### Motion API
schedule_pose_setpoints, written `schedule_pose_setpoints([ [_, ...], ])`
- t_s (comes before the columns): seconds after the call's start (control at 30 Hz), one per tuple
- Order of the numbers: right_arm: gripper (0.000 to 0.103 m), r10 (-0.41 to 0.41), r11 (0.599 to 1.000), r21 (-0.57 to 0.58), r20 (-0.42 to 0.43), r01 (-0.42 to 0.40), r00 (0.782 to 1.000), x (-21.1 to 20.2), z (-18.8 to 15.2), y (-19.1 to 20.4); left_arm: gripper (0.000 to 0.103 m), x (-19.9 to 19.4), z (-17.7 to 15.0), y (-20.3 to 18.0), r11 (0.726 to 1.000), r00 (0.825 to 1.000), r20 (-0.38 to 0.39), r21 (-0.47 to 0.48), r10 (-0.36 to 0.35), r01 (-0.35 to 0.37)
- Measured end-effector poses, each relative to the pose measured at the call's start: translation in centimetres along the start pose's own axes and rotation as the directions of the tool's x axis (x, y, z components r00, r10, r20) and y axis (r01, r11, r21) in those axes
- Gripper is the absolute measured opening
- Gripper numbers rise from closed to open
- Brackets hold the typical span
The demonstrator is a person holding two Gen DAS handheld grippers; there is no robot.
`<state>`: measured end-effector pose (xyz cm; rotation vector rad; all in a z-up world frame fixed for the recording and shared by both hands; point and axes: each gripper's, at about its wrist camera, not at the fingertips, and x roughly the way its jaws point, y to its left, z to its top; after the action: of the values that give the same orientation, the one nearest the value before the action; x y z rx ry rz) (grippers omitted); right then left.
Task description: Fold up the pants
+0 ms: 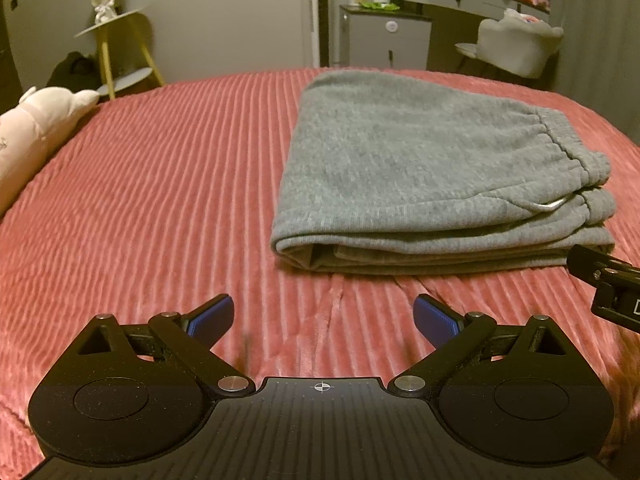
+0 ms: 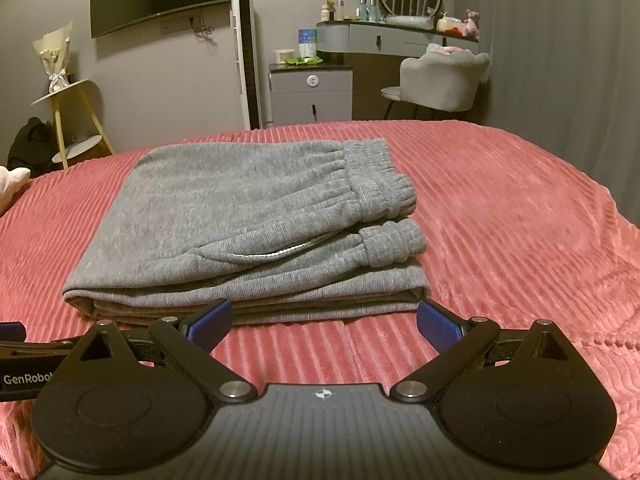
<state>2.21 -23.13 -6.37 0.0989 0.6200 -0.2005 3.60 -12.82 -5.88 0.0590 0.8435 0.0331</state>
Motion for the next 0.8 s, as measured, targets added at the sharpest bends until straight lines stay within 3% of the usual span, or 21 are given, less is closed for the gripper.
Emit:
schedule_pose_setpoints([
  [0.8,0.099,0.003,1.000,-0.008,-0.009,-0.003,1.000,0.35,-0.06,-0.13,0.100,0.17,-0.04,0.02,1.000,1.000,-0.006,0.007,-0.005,0.005],
])
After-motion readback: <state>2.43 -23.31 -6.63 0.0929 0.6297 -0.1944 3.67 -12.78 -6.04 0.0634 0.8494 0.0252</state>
